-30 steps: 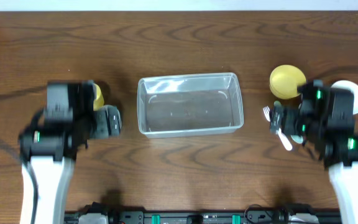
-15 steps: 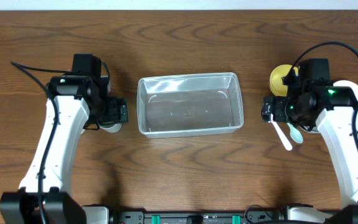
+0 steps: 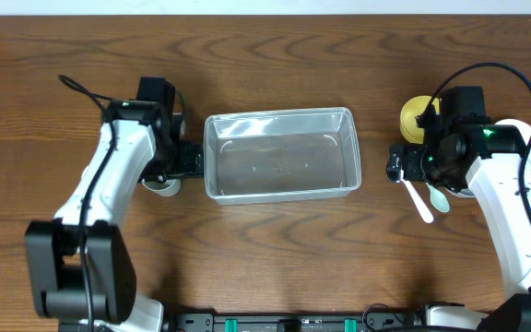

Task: Pack container
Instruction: 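Reach the left gripper to the grey cup and grasp it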

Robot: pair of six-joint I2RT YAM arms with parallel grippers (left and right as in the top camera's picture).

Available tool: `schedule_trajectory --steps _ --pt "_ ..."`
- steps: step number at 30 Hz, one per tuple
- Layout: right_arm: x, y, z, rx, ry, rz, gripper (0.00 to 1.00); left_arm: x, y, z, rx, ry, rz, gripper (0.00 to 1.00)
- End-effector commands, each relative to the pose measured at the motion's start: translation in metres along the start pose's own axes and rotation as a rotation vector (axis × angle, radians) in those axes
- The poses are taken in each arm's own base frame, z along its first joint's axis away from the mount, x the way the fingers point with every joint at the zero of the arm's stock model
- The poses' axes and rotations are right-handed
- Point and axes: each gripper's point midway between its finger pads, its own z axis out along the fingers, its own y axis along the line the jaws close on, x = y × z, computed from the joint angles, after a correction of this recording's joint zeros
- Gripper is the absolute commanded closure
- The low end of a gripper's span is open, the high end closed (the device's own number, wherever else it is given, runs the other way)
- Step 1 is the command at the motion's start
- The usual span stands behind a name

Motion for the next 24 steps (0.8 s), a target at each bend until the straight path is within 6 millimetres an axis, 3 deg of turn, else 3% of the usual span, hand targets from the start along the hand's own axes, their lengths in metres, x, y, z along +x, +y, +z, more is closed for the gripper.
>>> schedule_trajectory --steps 1,6,15,21,24 --pt "-0.004 -0.001 -0.003 -0.003 -0.01 0.002 0.01 0.0 0.001 0.014 -0.012 0.05 -0.007 0.11" --pt "-0.004 -0.002 -0.003 -0.002 -0.007 0.002 0.01 0.004 0.003 0.032 -0.021 0.109 -0.009 0.15" --pt "-0.001 -0.002 -0.003 -0.001 0.003 0.003 0.01 0.005 0.005 0.037 -0.038 0.123 -0.008 0.74" --pt "-0.001 -0.002 -0.003 -0.001 0.004 0.003 0.01 0.004 0.009 0.036 -0.057 0.118 -0.007 0.93" --pt "-0.001 -0.002 -0.003 -0.001 0.004 0.003 0.01 0.003 0.009 0.035 -0.057 0.113 -0.007 0.94"
